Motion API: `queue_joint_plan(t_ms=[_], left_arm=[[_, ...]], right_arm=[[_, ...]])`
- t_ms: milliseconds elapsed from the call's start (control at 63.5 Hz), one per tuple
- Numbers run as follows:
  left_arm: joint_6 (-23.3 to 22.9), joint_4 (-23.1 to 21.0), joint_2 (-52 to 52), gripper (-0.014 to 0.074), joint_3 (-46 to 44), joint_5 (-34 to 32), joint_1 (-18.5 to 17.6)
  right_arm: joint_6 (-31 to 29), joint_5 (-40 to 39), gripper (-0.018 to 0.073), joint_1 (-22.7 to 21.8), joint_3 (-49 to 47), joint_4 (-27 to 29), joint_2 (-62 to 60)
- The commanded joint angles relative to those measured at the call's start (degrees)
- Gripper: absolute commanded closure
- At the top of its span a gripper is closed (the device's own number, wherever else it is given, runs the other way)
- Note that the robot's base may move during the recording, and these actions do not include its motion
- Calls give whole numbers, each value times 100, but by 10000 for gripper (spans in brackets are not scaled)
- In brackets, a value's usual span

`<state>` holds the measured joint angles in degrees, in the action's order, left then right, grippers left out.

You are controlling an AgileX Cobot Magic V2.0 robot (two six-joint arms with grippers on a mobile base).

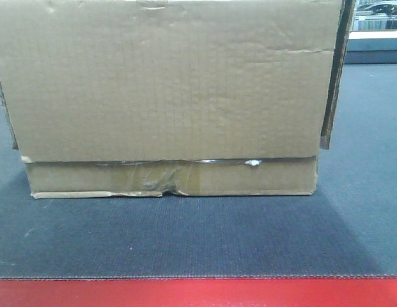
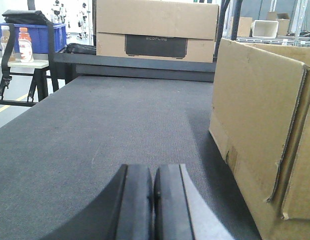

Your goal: Grab carton from right shelf to conveyor

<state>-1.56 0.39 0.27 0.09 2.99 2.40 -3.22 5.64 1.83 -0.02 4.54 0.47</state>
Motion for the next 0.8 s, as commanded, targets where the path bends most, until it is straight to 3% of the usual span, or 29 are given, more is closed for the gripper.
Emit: queue_joint_plan(t_ms=[0, 787], left_arm=[[23, -39, -27, 582, -9, -113, 31], [23, -39, -27, 582, -9, -113, 31]], right_arm=[[-35, -158, 629, 17, 2, -2, -47], [-35, -158, 629, 17, 2, -2, -47]])
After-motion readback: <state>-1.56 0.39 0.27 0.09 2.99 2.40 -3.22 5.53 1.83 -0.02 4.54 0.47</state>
